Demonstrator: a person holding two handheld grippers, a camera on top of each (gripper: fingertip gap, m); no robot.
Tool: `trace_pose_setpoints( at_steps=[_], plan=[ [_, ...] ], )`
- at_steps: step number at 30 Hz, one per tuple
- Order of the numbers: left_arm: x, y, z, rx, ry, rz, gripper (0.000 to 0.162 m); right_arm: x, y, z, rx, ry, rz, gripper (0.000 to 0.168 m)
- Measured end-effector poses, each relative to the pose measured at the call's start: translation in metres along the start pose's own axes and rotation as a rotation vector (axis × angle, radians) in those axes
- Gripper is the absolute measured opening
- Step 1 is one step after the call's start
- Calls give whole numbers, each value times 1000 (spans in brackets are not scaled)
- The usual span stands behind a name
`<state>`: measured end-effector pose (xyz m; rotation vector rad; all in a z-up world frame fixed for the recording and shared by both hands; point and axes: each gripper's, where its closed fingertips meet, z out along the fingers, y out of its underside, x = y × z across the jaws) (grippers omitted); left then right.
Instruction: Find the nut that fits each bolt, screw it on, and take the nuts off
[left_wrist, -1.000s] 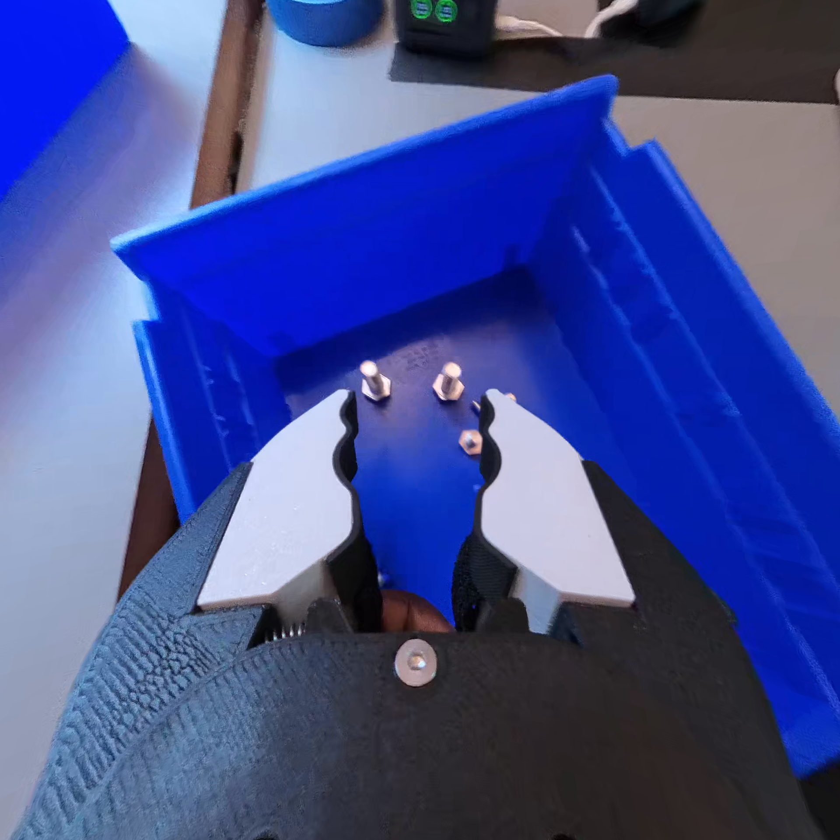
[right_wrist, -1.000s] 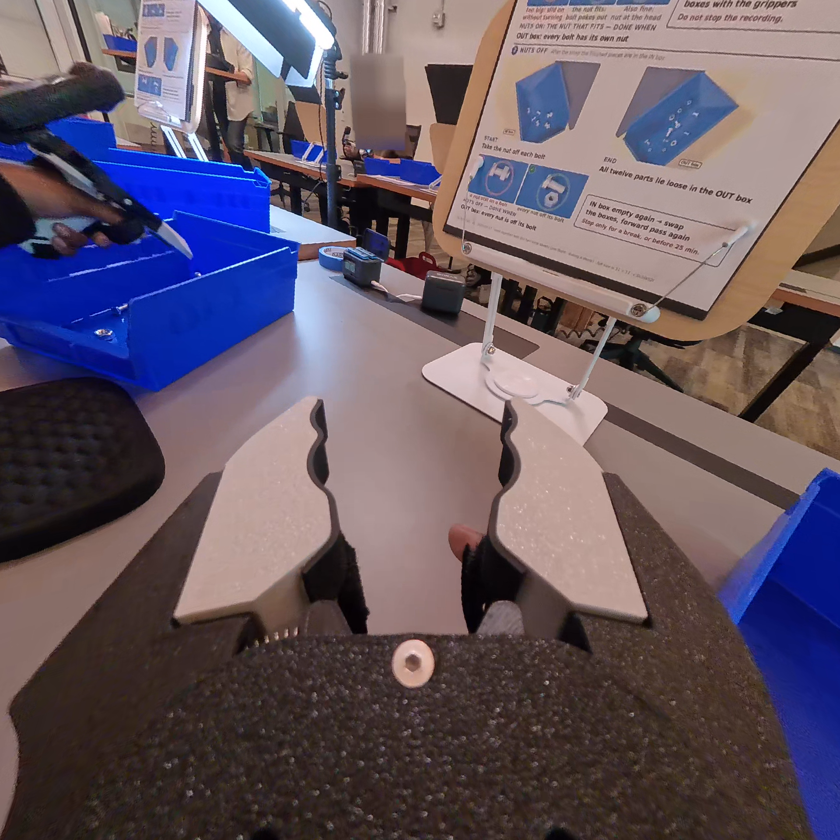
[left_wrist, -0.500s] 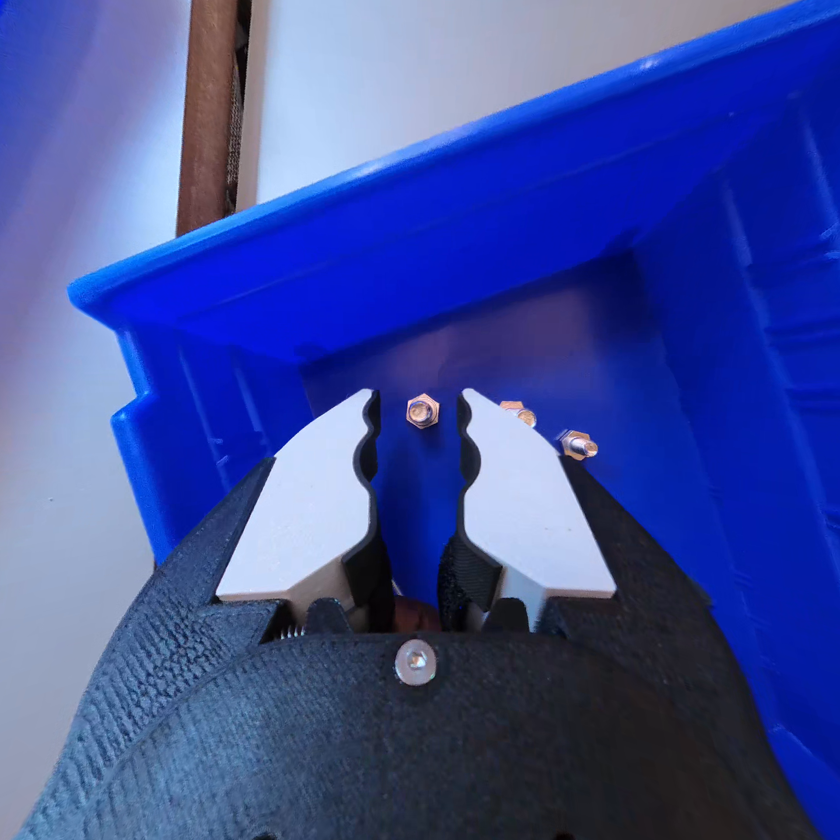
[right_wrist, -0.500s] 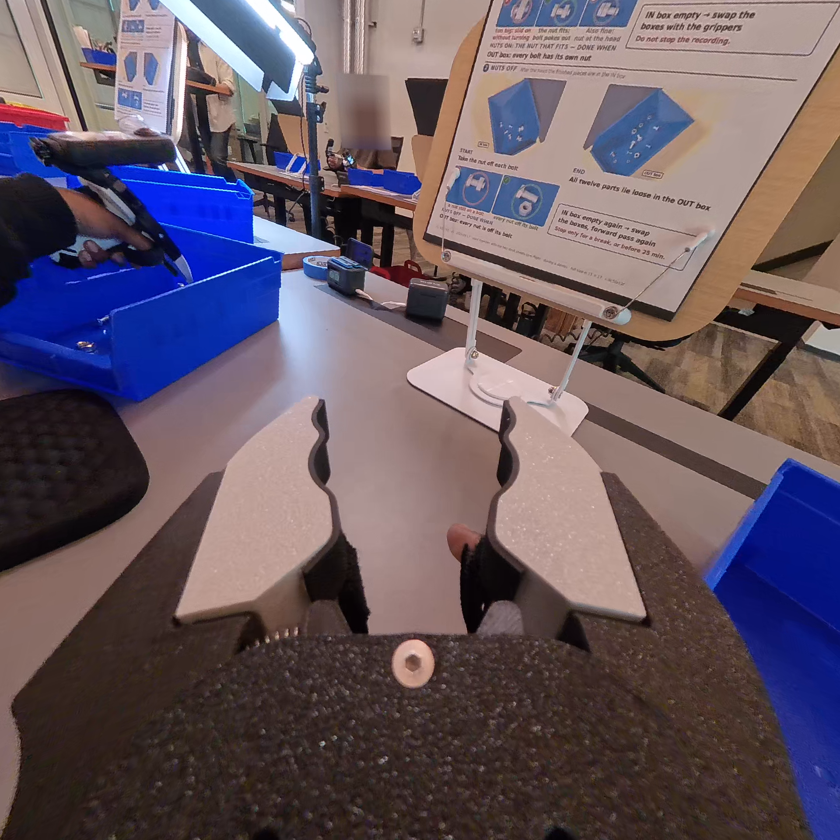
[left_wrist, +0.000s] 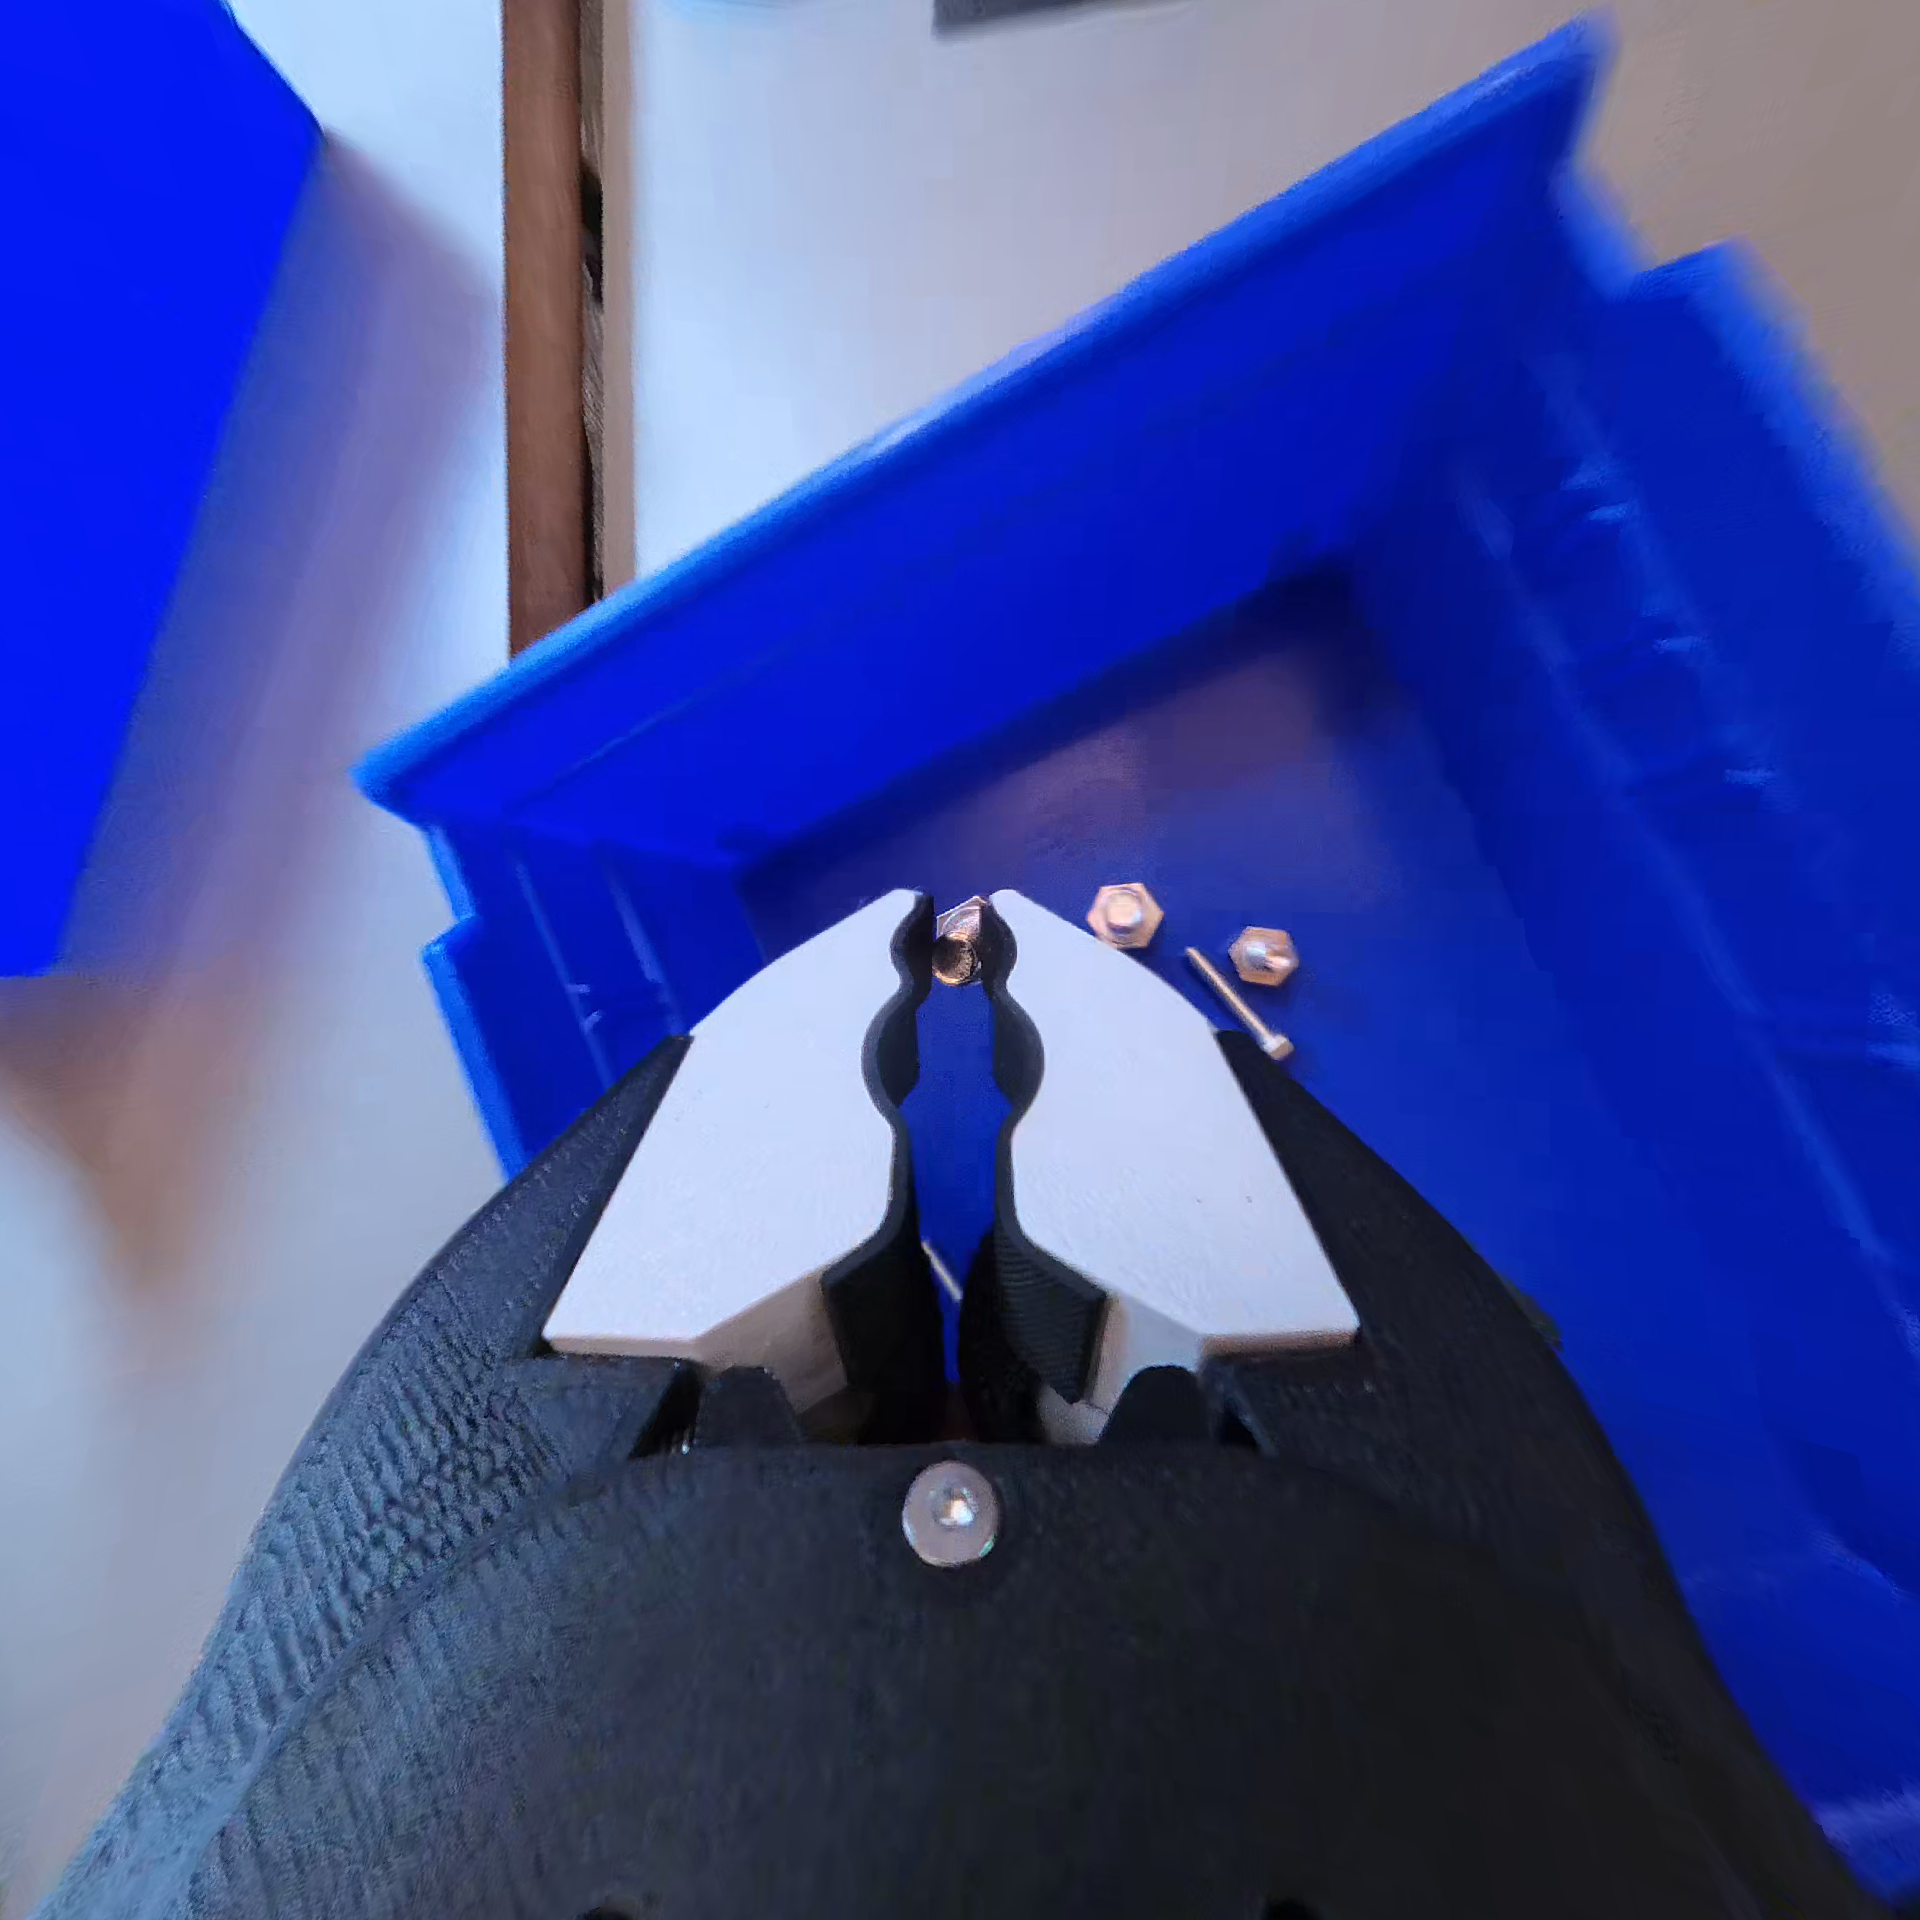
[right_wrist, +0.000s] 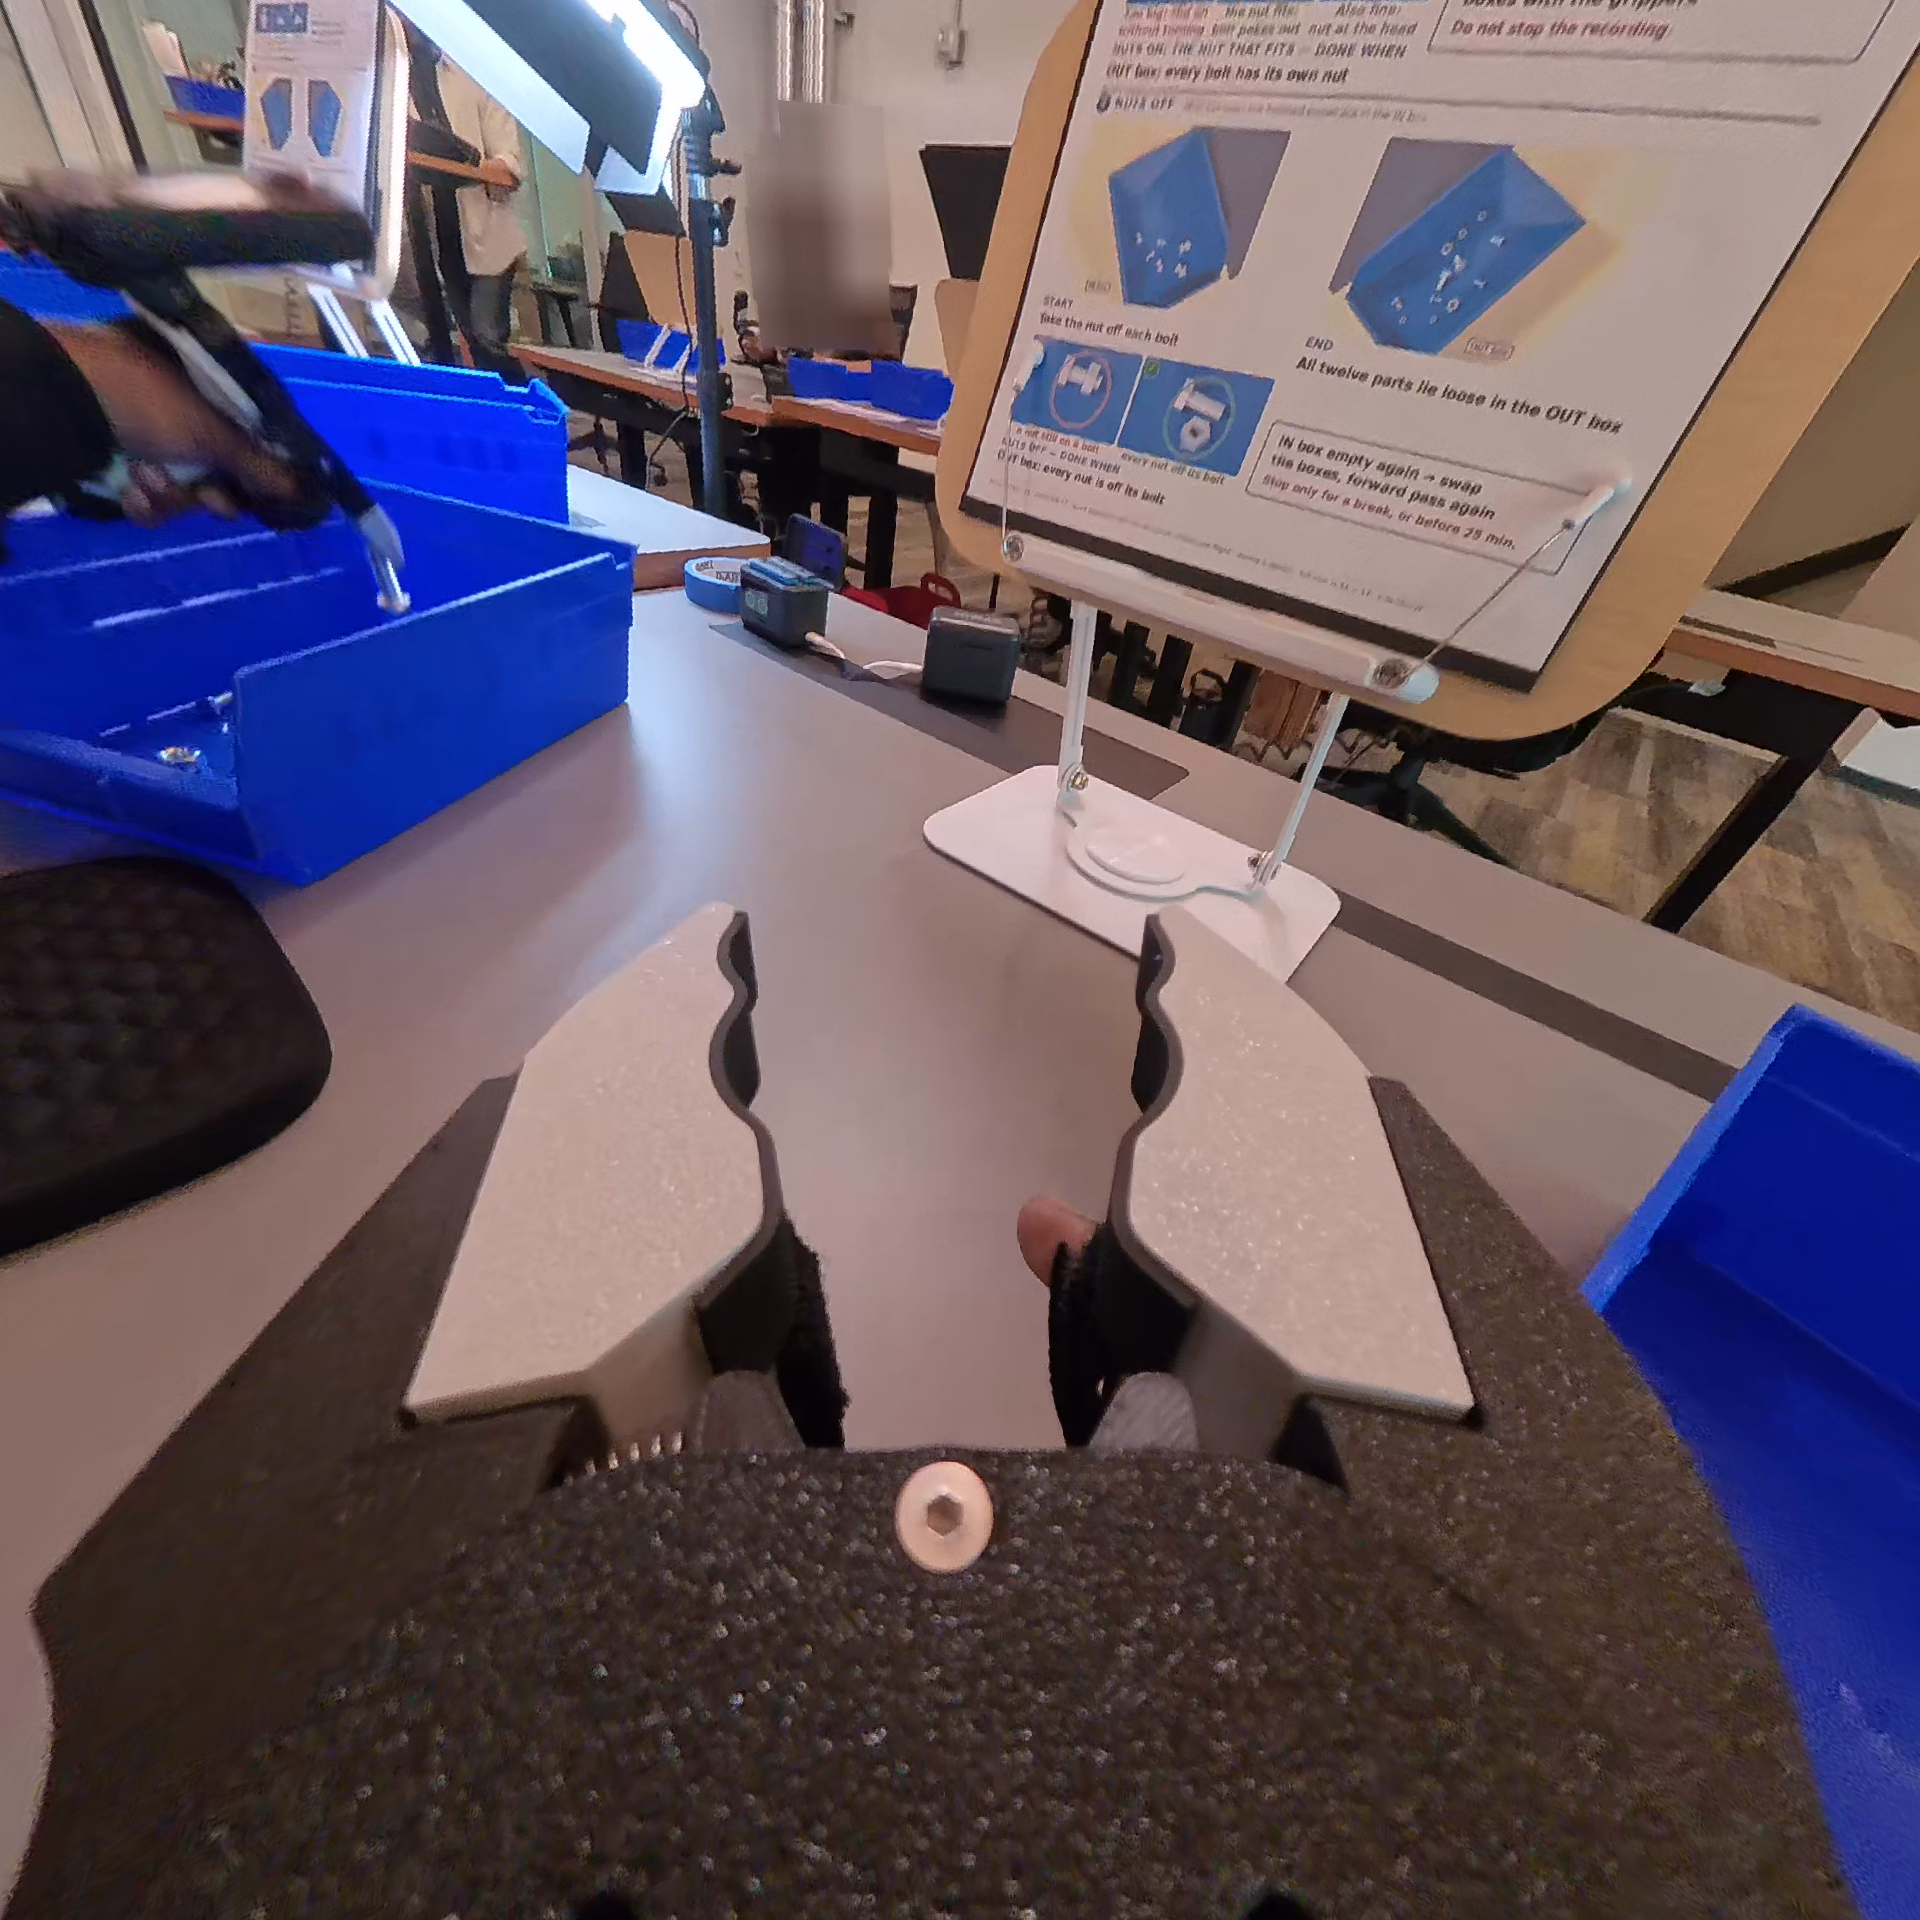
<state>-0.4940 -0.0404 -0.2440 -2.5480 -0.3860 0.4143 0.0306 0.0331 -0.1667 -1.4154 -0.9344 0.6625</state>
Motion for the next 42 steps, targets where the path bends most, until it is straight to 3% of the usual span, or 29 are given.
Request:
trace_pose_setpoints(
  at_steps=[5, 9, 15, 20, 26, 37, 42],
  plan=[
    [72, -37, -85, 203, 157, 229, 8, -12, 27, 3, -31, -69, 6, 71],
    [156, -42, -137, 319, 281, 461, 9, -20, 43, 2, -46, -112, 16, 71],
    [279, 0, -146, 332, 461, 732, 9, -38, 51, -4, -4, -211, -24, 70],
    [344, 44, -131, 259, 582, 862, 9, -40, 44, -10, 66, -253, -1, 69],
    [367, 69, -107, 178, 548, 959, 9, -38, 44, -10, 75, -249, 11, 67],
    [371, 87, -83, 90, 526, 1006, 9, -39, 46, -9, 62, -235, -6, 67],
    [364, 73, -96, 163, 531, 949, 25, -38, 45, -9, 65, -235, -1, 67]
  ],
)
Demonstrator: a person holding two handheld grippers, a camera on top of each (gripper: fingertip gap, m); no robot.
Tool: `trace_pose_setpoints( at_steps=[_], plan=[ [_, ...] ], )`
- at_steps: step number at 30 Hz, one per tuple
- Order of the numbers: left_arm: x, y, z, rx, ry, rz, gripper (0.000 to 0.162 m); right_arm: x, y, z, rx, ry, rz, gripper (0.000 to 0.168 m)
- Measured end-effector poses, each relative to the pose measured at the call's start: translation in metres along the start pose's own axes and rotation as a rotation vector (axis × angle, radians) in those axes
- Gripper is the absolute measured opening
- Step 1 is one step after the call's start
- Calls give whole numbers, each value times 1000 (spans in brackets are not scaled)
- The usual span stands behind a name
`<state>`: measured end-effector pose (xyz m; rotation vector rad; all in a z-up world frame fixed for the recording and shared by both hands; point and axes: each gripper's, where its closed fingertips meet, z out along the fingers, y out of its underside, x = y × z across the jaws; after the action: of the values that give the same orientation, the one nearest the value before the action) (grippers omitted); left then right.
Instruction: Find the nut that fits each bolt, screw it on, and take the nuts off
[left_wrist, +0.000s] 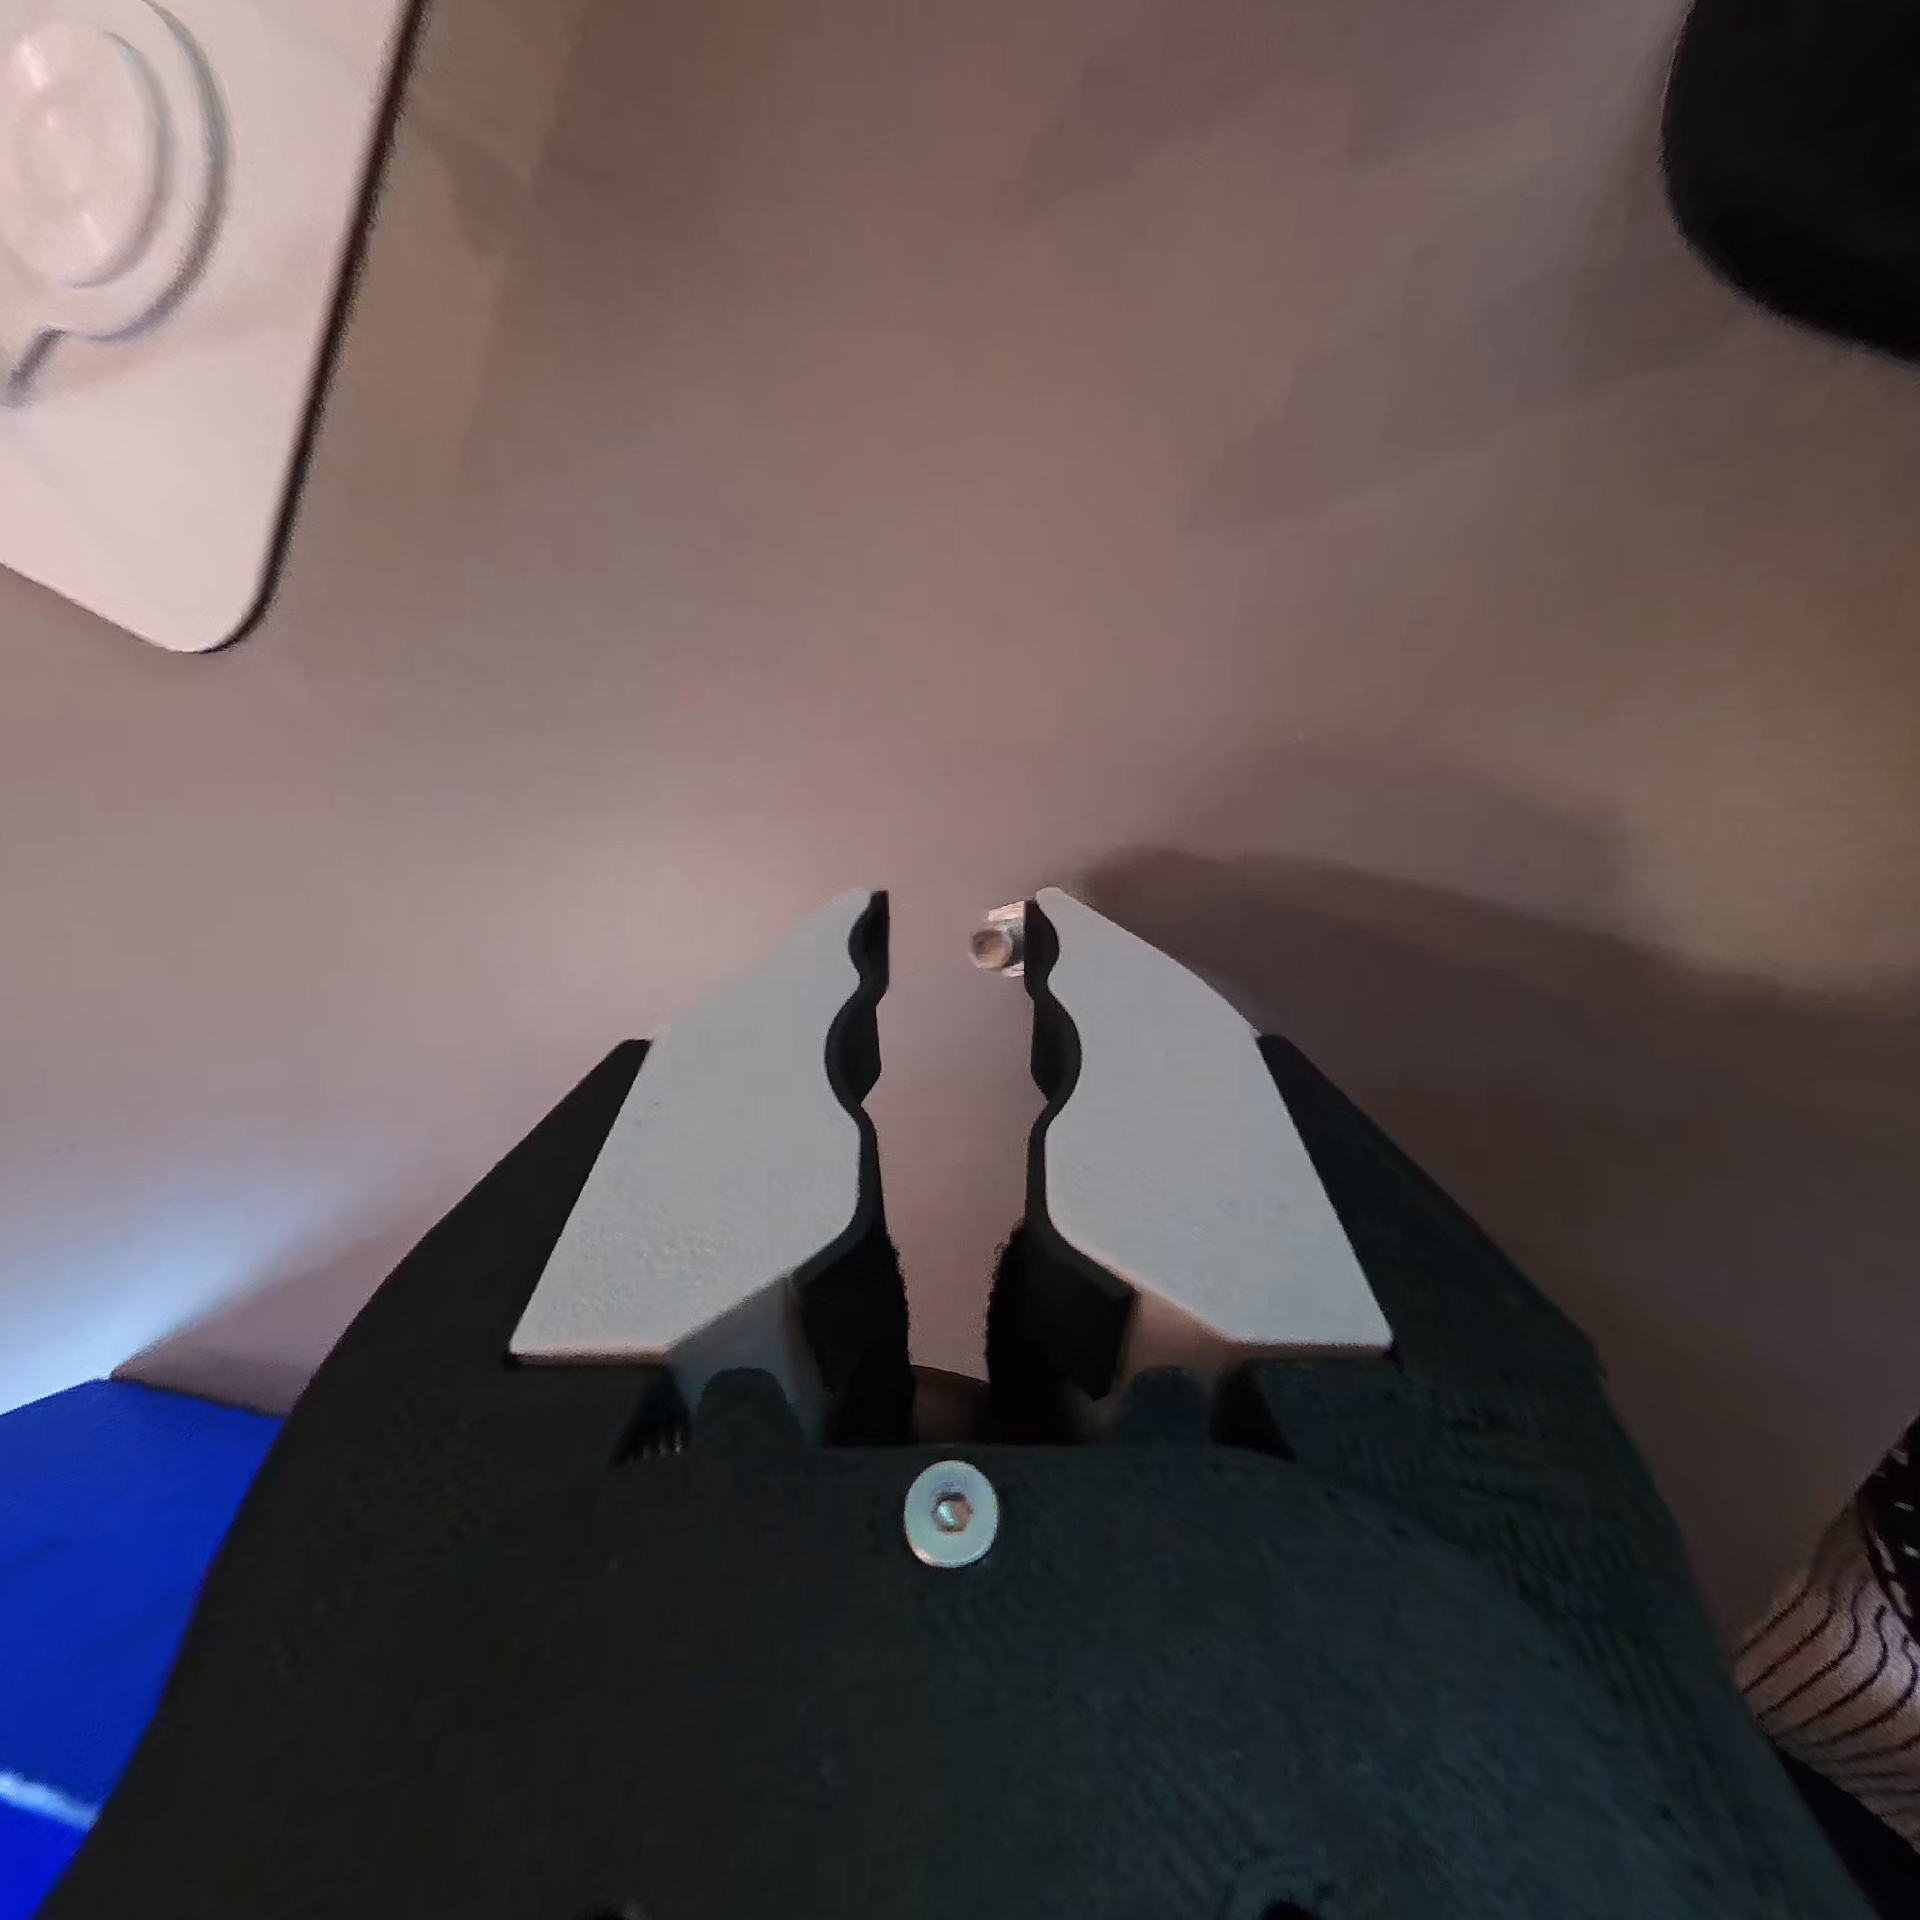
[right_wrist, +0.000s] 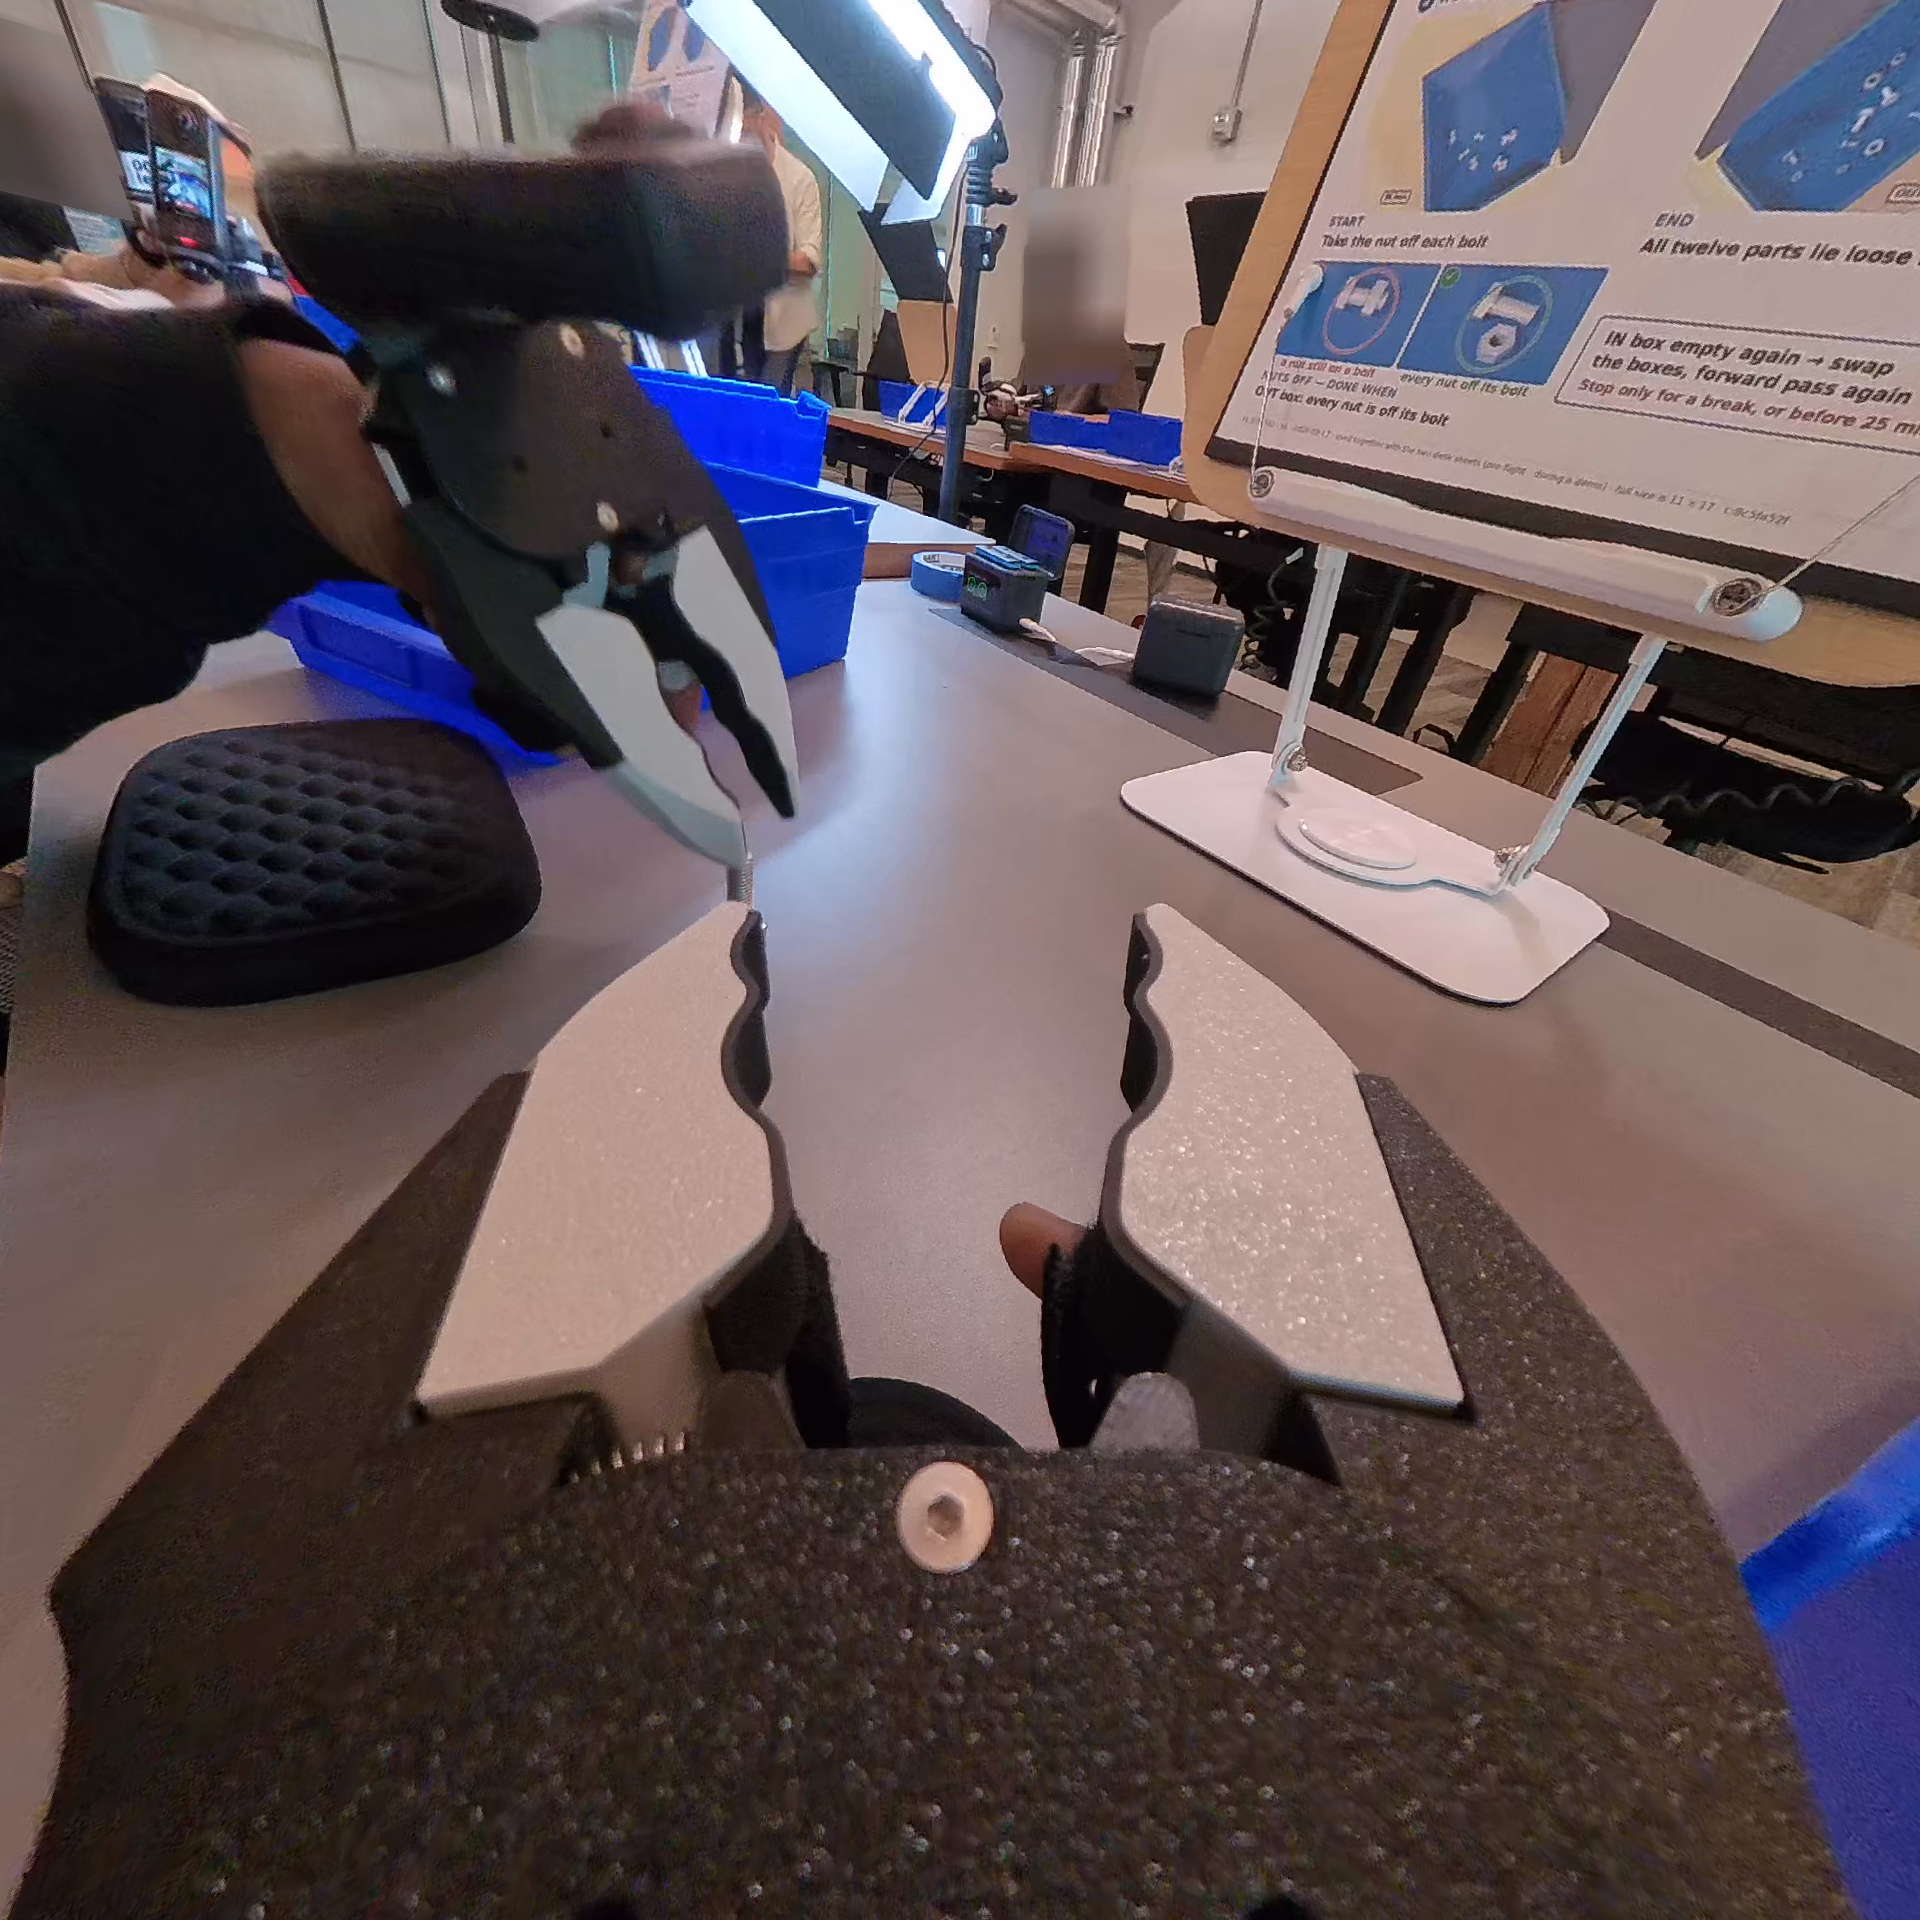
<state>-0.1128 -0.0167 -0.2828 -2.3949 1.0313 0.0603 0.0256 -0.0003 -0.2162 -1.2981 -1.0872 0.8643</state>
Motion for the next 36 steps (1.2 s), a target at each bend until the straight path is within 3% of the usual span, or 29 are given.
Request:
trace_pose_setpoints(
  at_steps=[6, 10, 12, 19, 23, 30, 36],
  plan=[
    [-50, 11, -86, 192, -104, -159, 22, 0, 0, 0, 6, -1, 5, 67],
    [-91, 61, -138, 187, -151, -306, 22, 0, 0, 0, 2, -1, -2, 66],
    [-96, 93, -145, 126, -90, -376, 28, -1, 1, 1, 0, -1, -5, 66],
    [-110, 201, -102, -179, -7, -620, 33, -2, 1, 1, -3, -2, -16, 67],
    [-104, 236, -80, -297, 41, -668, 33, -1, 0, 1, 2, -2, -11, 67],
    [-99, 250, -63, -356, 73, -653, 33, 0, 0, 1, 7, 0, -3, 67],
    [-96, 253, -58, -372, 62, -632, 20, 0, 1, 1, 6, 0, 1, 67]
  ],
)
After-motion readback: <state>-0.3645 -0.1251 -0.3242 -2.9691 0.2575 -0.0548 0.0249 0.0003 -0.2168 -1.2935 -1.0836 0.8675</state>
